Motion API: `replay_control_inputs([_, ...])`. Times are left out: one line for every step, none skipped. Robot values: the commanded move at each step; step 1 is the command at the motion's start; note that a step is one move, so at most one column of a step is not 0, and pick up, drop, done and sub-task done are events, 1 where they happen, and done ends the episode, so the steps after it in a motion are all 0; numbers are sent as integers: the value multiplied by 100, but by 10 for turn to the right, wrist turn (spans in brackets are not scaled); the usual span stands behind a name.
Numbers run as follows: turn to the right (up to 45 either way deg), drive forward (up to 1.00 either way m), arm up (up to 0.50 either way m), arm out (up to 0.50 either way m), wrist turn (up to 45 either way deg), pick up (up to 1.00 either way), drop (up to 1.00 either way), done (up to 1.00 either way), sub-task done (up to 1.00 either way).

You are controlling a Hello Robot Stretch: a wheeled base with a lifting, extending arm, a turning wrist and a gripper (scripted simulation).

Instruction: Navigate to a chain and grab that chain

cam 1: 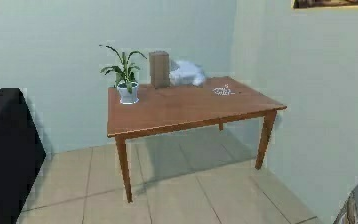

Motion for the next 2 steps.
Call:
replay_control_inputs([0,70,0,0,0,0,0,0,0])
replay_control_inputs([-450,0,0,0,0,0,0,0,0])
